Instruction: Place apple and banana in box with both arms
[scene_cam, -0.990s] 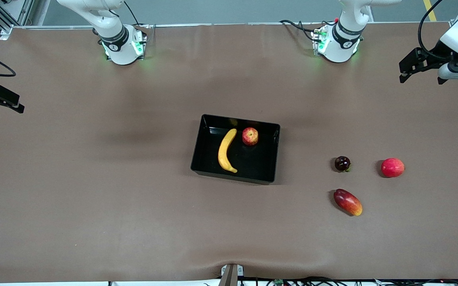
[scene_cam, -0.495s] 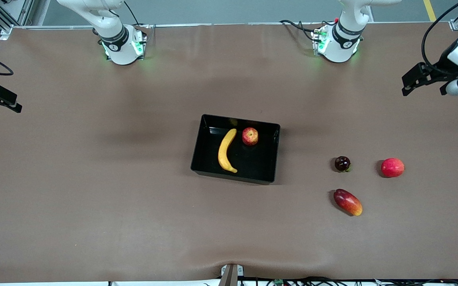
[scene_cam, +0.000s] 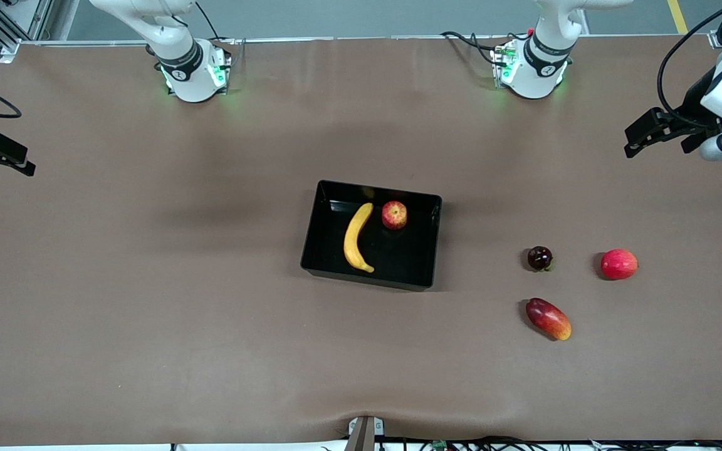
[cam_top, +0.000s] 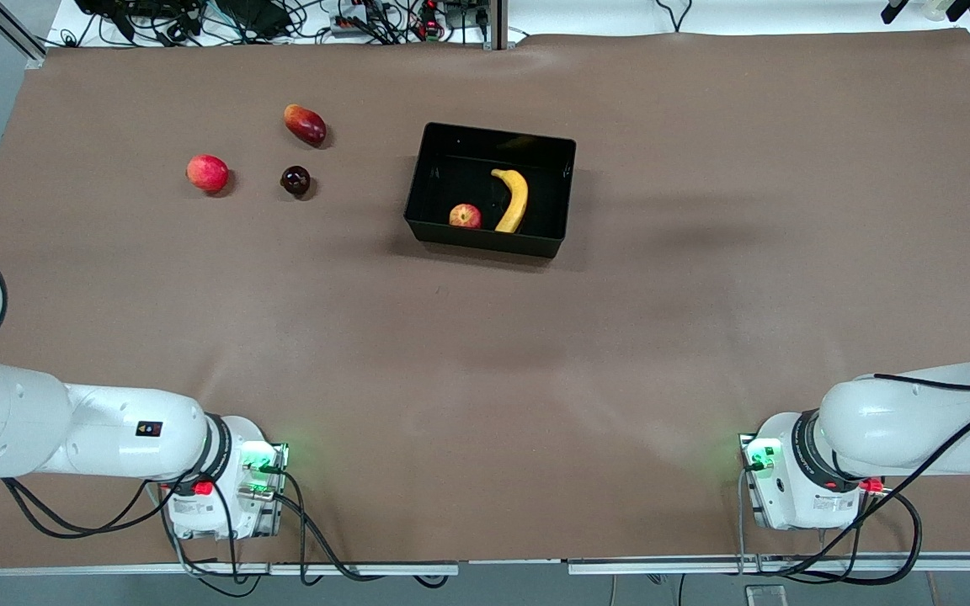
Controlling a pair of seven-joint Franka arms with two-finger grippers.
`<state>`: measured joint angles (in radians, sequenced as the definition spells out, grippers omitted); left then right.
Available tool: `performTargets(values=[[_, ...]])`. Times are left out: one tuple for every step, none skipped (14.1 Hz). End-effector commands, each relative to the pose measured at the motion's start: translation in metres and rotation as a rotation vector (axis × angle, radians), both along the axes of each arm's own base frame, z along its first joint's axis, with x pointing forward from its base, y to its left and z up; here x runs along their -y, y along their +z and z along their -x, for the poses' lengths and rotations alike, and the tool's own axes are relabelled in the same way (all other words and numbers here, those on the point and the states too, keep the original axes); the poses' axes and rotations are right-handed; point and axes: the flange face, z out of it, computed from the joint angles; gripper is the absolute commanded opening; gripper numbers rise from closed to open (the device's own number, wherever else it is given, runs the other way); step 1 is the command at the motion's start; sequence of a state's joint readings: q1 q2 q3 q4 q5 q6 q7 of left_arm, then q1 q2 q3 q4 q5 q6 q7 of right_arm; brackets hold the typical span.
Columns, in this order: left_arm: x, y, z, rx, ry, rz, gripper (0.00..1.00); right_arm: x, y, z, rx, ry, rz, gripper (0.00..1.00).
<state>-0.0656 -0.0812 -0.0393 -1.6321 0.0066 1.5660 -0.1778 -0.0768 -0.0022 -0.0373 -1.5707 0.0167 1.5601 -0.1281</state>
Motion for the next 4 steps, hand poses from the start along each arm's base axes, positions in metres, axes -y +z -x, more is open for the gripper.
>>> performTargets(values=[[0.001,0.007,0.0,-0.004,0.01,-0.003,1.0,-0.003,0.005,0.001,0.001,0.017,0.014,1.0],[0.001,0.008,0.001,-0.004,-0.003,-0.021,1.0,-0.001,0.005,0.002,-0.001,0.014,0.015,1.0],[0.003,0.009,0.002,-0.004,-0.014,-0.036,1.0,0.001,0.004,0.001,-0.002,0.009,0.015,1.0],[0.011,0.008,0.005,-0.018,-0.035,-0.044,1.0,0.003,0.003,0.002,-0.007,0.006,0.014,1.0]])
